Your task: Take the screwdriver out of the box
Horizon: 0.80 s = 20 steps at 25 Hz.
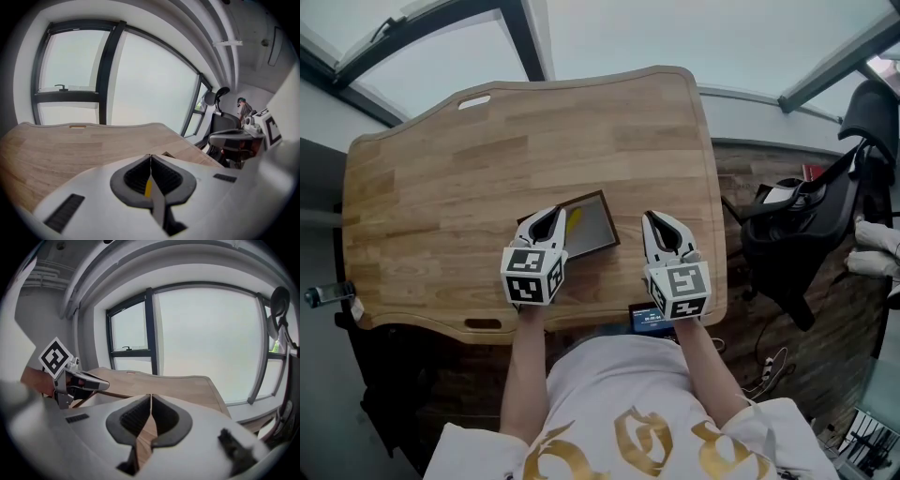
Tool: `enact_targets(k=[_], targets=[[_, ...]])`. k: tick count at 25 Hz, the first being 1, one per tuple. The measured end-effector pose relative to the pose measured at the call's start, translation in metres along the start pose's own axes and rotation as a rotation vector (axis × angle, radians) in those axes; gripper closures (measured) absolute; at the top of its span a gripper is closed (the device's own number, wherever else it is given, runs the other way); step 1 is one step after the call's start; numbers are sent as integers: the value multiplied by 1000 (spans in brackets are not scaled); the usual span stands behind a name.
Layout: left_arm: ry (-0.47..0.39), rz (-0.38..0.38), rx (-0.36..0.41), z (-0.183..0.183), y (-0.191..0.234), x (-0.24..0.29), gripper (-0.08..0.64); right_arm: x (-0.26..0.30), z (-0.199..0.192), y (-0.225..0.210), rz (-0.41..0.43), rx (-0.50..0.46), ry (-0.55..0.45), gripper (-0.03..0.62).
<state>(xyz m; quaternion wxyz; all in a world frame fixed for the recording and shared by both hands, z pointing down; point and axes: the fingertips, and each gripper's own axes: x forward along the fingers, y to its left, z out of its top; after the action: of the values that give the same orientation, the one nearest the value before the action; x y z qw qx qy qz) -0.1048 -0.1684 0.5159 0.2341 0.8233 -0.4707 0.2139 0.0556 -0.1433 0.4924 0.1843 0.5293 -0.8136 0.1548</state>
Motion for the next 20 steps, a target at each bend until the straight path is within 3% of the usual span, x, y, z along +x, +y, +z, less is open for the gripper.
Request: enact_targets(k=[9, 17, 20], targets=[[169, -39, 72, -32, -4, 17, 545, 22, -10, 2, 36, 17, 42, 558], [270, -69, 117, -45, -12, 25, 545, 35, -11, 0, 53, 17, 59, 558], [316, -78, 103, -53, -15, 29, 545, 38, -15, -1, 60, 33, 69, 558]])
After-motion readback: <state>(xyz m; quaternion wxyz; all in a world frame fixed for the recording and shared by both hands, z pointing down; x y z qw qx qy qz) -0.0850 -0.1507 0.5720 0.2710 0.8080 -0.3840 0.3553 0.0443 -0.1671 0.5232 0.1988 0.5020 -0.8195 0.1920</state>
